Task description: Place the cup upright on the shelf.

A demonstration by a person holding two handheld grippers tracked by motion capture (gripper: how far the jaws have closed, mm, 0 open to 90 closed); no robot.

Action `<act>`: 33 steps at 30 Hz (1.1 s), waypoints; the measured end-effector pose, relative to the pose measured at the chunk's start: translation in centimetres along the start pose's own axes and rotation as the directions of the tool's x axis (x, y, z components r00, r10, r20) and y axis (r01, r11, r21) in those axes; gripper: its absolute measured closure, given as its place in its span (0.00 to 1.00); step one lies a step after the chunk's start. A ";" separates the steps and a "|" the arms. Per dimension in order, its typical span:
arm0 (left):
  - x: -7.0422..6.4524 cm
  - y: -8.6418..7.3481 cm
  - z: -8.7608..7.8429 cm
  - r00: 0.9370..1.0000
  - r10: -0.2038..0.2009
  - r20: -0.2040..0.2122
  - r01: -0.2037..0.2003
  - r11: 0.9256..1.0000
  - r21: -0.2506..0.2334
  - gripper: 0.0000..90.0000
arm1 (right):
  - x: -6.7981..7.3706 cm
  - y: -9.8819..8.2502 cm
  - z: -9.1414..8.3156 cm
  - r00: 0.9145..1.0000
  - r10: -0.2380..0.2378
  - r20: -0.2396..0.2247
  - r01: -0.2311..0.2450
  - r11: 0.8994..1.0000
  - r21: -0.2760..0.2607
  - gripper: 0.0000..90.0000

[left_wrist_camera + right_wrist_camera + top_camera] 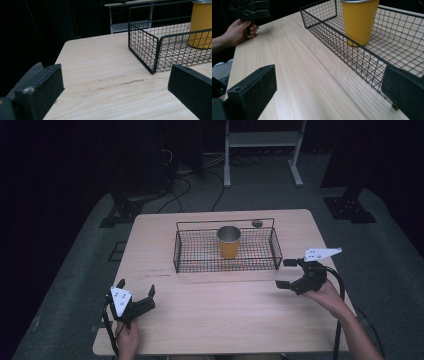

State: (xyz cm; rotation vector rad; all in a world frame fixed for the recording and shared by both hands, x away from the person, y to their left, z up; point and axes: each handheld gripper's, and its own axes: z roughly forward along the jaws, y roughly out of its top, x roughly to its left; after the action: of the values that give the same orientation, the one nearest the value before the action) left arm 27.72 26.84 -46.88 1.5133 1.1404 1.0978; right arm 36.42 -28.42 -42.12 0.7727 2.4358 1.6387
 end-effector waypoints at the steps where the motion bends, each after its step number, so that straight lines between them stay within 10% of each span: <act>1: 0.0 0.0 0.0 1.000 0.000 0.000 0.000 1.000 -0.001 0.00 | 0.0 -0.2 0.0 1.000 0.005 -0.001 -0.005 1.000 0.000 0.00; 33: 0.0 0.0 0.0 1.000 0.004 0.000 -0.004 1.000 0.000 0.00 | 1.1 -3.5 -1.5 0.999 0.036 0.020 -0.035 0.999 -0.029 0.00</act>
State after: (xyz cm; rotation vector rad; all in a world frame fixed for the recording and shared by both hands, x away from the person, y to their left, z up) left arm 27.76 26.82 -46.89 1.5164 1.1376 1.1005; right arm 33.72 -30.20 -44.43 0.8295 2.3929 1.6655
